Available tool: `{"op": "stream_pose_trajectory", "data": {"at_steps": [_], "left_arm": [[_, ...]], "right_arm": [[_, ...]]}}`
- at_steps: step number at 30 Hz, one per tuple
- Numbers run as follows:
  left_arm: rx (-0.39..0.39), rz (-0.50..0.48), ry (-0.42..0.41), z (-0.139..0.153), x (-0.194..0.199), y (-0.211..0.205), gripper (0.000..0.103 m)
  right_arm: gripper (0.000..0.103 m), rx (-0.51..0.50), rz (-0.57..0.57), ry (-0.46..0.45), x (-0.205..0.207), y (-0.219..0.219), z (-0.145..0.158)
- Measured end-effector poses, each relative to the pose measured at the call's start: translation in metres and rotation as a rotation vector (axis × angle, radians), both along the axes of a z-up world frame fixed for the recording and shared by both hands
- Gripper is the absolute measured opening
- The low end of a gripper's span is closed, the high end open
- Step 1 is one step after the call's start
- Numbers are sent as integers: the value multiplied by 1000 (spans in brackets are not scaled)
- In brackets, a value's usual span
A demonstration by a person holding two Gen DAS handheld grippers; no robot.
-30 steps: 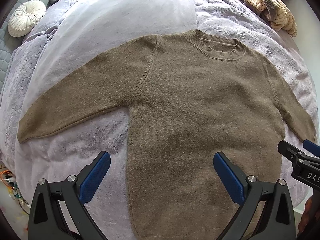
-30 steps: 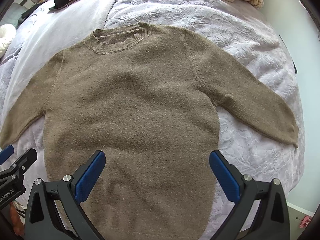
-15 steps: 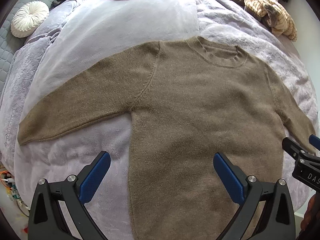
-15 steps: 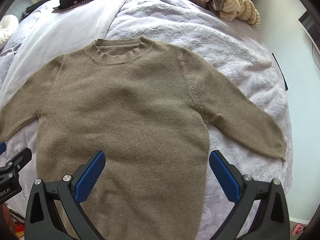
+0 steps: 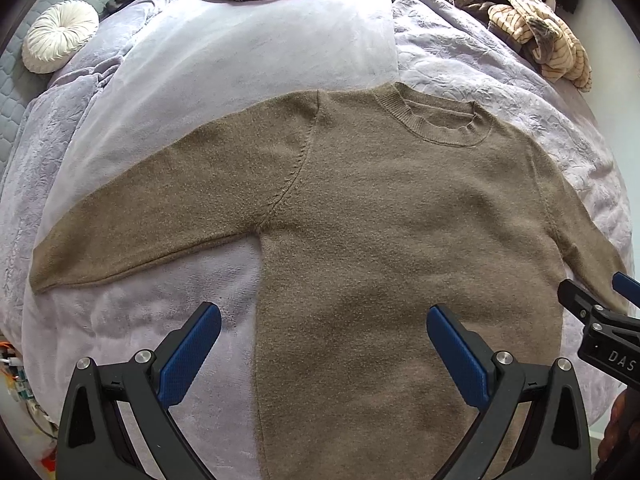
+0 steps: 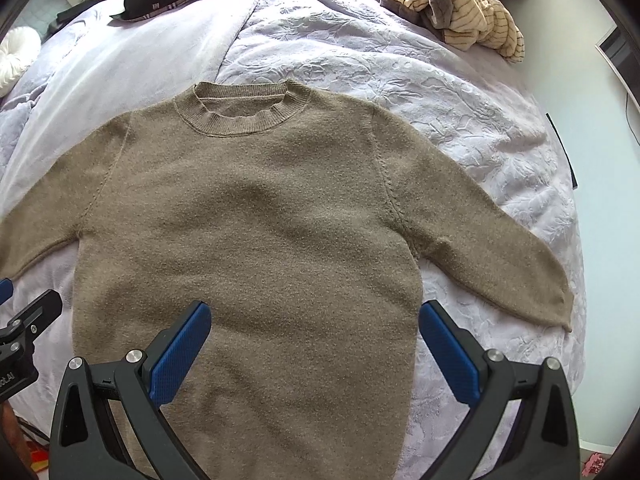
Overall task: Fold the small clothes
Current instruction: 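Grasp the sleeve cuff with the left tool and fold it across the body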
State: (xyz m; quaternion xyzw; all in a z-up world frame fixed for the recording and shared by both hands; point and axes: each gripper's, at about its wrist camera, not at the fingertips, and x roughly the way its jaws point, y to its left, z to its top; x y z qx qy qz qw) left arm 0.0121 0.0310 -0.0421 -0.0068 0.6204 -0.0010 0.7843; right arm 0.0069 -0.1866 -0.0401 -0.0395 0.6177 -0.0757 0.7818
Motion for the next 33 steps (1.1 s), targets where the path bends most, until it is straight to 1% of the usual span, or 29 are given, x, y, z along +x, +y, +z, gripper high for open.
{"op": "stream_pose_trajectory", "data": {"at_steps": [8, 9, 11, 13, 14, 16, 18, 21, 24, 25, 28, 29, 30, 31, 32, 33], "left_arm": [[-11, 1, 1, -8, 0, 8, 103], [-20, 2, 11, -11, 0, 10, 103], [-57, 3, 46, -21, 0, 15, 103], [-97, 16, 50, -29, -3, 25, 103], [-125, 36, 39, -33, -5, 34, 103], [-175, 101, 4, -38, -7, 60, 103], [-210, 198, -36, -44, -8, 98, 103], [-235, 366, -94, -61, -14, 167, 103], [-253, 544, -125, -84, -28, 236, 103], [-276, 616, -141, -93, -34, 262, 103], [-350, 750, -183, -113, -42, 308, 103], [-366, 772, -204, -115, -43, 316, 101], [-378, 795, -231, -115, -43, 323, 98], [-381, 814, -263, -113, -43, 328, 84], [-371, 823, -286, -110, -42, 332, 58], [-345, 827, -292, -108, -40, 334, 42]], "right_arm": [[103, 11, 5, 21, 4, 5, -6], [103, 23, 1, 22, 4, 5, -7], [103, 81, -9, 34, 2, 5, -11], [103, 140, -8, 45, -1, 7, -14], [103, 160, 0, 55, -3, 11, -17], [103, 169, 18, 71, -8, 20, -22], [103, 178, 47, 93, -14, 32, -29], [103, 178, 92, 133, -22, 56, -41], [103, 164, 122, 167, -28, 75, -50], [103, 163, 130, 178, -29, 81, -54], [103, 155, 158, 204, -32, 99, -61], [103, 149, 171, 212, -33, 106, -64], [103, 144, 182, 217, -34, 111, -65], [103, 140, 195, 220, -34, 117, -66], [103, 136, 209, 223, -35, 124, -66], [103, 134, 219, 223, -35, 128, -66]]}}
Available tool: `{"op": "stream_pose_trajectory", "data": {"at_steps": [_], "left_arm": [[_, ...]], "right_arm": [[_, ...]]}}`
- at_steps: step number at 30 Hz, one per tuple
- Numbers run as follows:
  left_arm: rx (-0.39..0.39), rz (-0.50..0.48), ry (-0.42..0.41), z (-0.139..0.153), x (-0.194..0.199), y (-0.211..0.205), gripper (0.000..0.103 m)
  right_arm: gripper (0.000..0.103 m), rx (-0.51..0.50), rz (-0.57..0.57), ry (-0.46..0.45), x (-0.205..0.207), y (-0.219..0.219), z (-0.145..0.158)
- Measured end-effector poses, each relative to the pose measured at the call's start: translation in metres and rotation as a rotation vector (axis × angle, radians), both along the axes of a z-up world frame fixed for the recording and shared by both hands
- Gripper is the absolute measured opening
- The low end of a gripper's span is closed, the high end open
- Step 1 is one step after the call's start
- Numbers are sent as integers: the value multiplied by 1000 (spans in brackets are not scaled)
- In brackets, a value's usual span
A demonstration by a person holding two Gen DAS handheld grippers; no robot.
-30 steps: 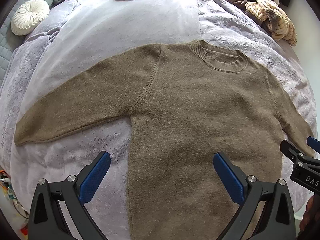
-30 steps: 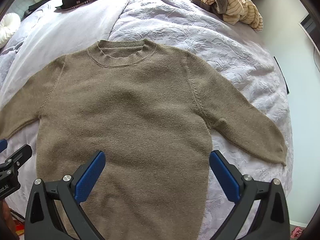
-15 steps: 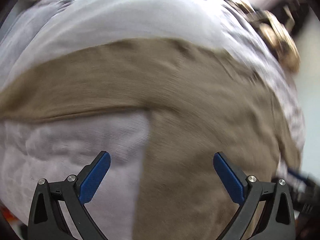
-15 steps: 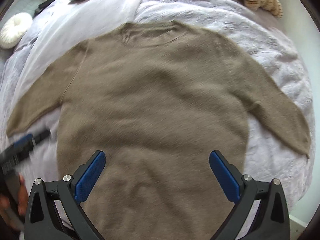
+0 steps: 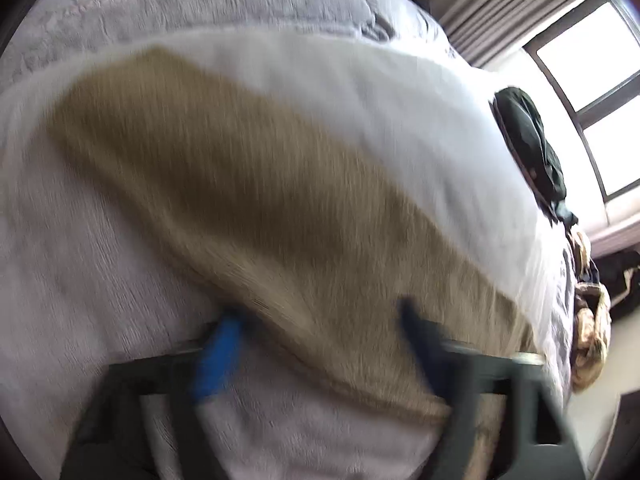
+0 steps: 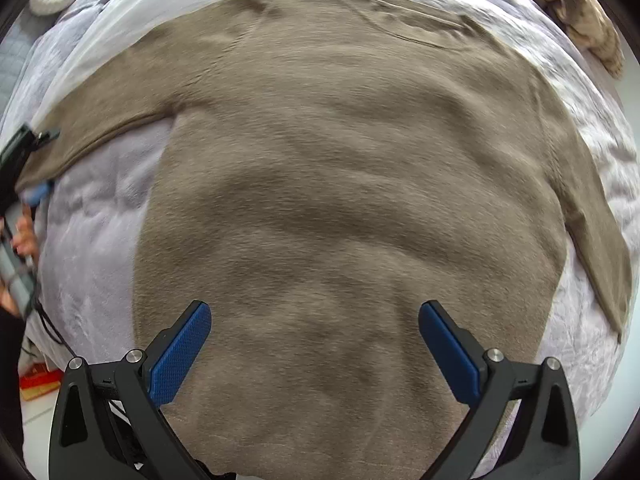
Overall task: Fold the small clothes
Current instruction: 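Grasp the sleeve cuff with the left tool and fold it across the body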
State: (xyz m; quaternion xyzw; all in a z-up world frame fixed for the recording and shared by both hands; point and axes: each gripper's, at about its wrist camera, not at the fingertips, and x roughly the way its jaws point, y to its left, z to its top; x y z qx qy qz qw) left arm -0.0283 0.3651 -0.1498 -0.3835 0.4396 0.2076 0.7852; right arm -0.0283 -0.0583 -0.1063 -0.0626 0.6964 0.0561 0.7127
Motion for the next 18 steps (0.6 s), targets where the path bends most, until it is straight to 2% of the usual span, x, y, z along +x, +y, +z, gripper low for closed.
{"op": "stream_pose_trajectory", "data": {"at_steps": [1, 2, 4, 7, 10, 13, 15, 18], "left_arm": [[9, 3, 3, 0, 2, 4, 12], [-4, 5, -18, 0, 2, 6, 9], [-8, 9, -80, 7, -1, 4, 9], [66, -62, -166, 36, -3, -17, 9], [123, -190, -256, 73, 10, -48, 9], [165, -356, -345, 110, 31, -100, 9], [169, -451, -383, 129, 44, -132, 9], [156, -621, -414, 142, 71, -203, 9]], "right_arm": [[103, -2, 11, -1, 0, 5, 0], [103, -2, 21, -1, -1, 10, 1], [103, 5, 34, -4, -2, 17, 3], [103, 14, 42, -14, -3, 23, 6], [103, 26, 32, -24, -4, 25, 8], [103, 41, -1, -38, -3, 13, 14], [103, 53, -32, -47, -4, -2, 19], [103, 66, -94, -66, -4, -32, 24]]}}
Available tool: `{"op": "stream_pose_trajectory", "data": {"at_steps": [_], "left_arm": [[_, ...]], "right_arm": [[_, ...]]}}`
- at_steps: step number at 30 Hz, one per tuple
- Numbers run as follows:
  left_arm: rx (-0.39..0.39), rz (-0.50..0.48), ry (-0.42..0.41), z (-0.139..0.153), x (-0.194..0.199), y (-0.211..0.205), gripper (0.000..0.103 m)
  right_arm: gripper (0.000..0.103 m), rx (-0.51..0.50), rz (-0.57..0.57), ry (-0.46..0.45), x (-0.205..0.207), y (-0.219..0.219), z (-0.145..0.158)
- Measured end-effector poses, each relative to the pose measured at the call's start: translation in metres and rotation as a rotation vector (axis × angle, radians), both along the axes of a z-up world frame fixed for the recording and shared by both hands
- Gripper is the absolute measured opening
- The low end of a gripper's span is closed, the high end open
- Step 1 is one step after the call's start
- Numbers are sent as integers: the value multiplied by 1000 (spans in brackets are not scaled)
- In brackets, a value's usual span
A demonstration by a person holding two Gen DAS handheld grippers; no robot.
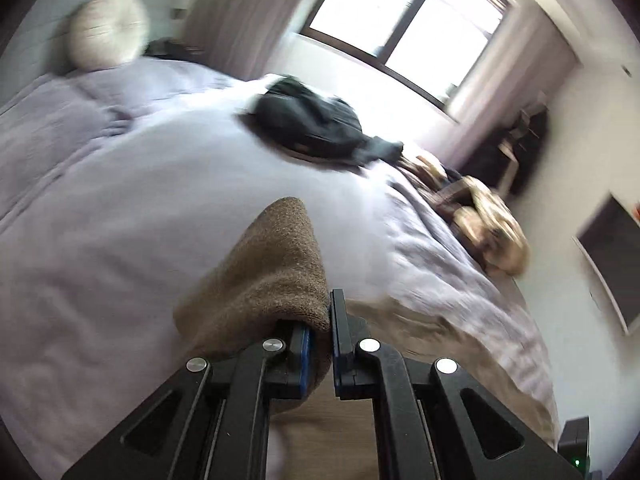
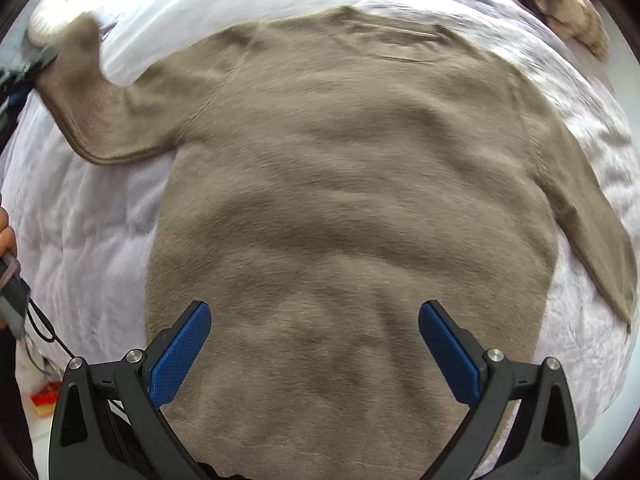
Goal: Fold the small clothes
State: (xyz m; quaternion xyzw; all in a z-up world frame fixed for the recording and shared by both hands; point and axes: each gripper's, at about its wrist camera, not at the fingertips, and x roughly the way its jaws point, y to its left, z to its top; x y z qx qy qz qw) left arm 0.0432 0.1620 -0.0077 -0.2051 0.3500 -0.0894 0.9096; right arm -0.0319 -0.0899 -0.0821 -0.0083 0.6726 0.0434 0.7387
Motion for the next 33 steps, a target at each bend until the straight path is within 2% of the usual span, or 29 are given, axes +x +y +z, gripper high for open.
{"op": "stream_pose_trajectory", "data": {"at_steps": [3, 6, 9, 10, 11, 13, 16, 19, 21, 22, 25, 29, 30, 31, 32, 33], "left_arm": [[29, -169, 27, -7, 25, -84, 9], [76, -297, 84, -32, 35, -156, 9], [217, -366, 162, -70, 41, -212, 12], [262, -383, 193, -84, 41, -224, 24], [294, -394, 215, -95, 38, -232, 46], [331, -379, 215, -99, 31, -234, 63], [355, -366, 165, -74, 16, -211, 63], [397, -311, 110, -44, 13, -169, 63], [415, -245, 141, -40, 26, -135, 63], [416, -210, 178, -44, 36, -116, 63], [450, -104, 346, -71, 70, -64, 63], [338, -104, 516, -111, 97, -37, 63], [321, -112, 529, -117, 100, -37, 63], [312, -128, 533, -122, 102, -39, 63], [316, -139, 533, -125, 104, -42, 63], [326, -140, 537, -129, 106, -45, 63]], "right_arm": [[103, 7, -83, -14, -1, -38, 5], [103, 7, -176, -11, -5, -84, 2], [103, -2, -263, 9, -14, -125, -5], [103, -5, -279, 16, -16, -136, -8], [103, -8, -301, 30, -18, -147, -13], [103, -7, -323, 43, -18, -160, -19], [103, -31, -312, 29, -11, -165, -18], [103, -80, -219, -56, 10, -147, -4], [103, -141, -67, -163, 35, -111, 9], [103, -162, -5, -197, 44, -97, 13], [103, -284, 284, -308, 79, -25, 8], [103, -456, 525, -365, 105, 27, -31], [98, -486, 553, -369, 112, 30, -40], [86, -534, 588, -367, 117, 37, -51], [60, -559, 601, -361, 123, 39, -58], [44, -556, 590, -349, 132, 37, -61]]}}
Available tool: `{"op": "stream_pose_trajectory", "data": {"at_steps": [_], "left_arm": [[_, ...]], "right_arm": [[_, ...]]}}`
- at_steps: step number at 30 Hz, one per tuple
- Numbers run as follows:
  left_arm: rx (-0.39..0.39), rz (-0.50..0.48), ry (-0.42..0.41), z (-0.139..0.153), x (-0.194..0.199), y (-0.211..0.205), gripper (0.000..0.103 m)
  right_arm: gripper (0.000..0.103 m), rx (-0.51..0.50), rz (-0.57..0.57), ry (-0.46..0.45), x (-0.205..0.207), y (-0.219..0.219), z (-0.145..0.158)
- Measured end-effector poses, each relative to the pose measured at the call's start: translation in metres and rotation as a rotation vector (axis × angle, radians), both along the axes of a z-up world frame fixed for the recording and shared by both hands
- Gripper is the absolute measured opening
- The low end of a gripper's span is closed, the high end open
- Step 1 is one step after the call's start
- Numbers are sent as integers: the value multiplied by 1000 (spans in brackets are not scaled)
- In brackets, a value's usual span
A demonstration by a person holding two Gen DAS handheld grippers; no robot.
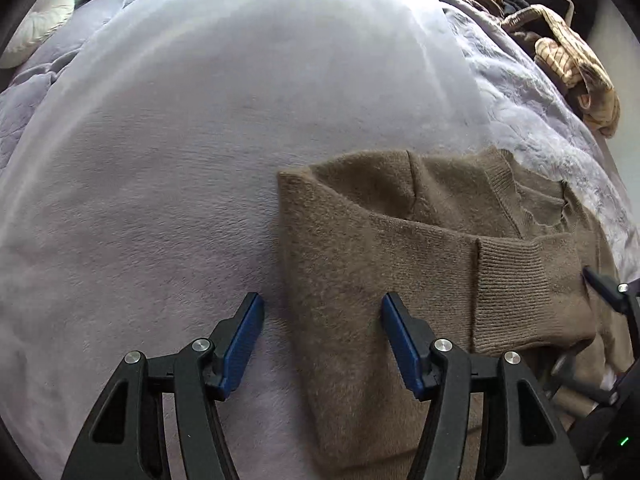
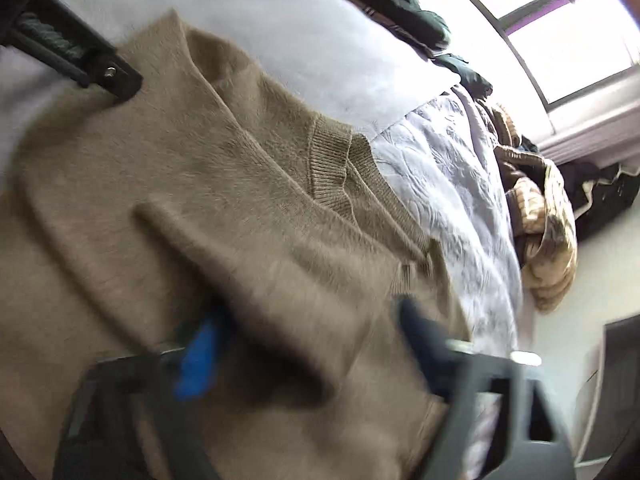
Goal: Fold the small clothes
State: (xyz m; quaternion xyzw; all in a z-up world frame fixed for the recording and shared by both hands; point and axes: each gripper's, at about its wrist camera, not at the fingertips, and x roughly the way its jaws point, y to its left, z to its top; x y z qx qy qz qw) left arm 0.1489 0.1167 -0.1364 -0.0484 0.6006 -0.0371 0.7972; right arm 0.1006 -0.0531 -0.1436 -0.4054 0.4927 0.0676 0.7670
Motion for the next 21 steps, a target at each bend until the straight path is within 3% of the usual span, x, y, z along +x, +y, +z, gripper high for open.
{"op": "stream_pose_trajectory", "data": {"at_steps": [1, 2, 3, 6, 8, 9, 11, 15, 17, 19, 21], "left_arm": [[2, 4, 1, -1, 1, -1, 58], [-17, 8, -3, -2, 1, -1, 42], [-50, 9, 4, -3, 2, 0, 36], [-72, 17, 0, -5, 0, 2, 34], [-80, 4, -6, -6, 0, 2, 21], [-82, 1, -8, -6, 0, 2, 21], [-83, -3, -15, -4, 2, 3, 17], [-58, -47, -40, 2, 8, 7, 13], [-37, -72, -49, 2, 13, 10, 13], [21, -79, -53, -3, 16, 14, 13], [12, -63, -49, 0, 16, 22, 14]], "right_arm": [[19, 39, -32, 19, 3, -7, 4], [16, 129, -114, 38, 11, -22, 13], [16, 241, -202, 41, 17, -37, 23], [16, 775, -583, 31, 17, -130, 47], [20, 1112, -913, 56, -3, -202, 25], [22, 1195, -1005, 77, -11, -220, 13], [22, 1270, -1104, 117, -23, -240, -7], [22, 1372, -1138, 123, -27, -249, -14], [15, 1415, -1131, 118, -19, -248, -10], [10, 1384, -1101, 101, -20, -240, -4], [10, 1251, -1126, 108, -24, -241, -4]]}}
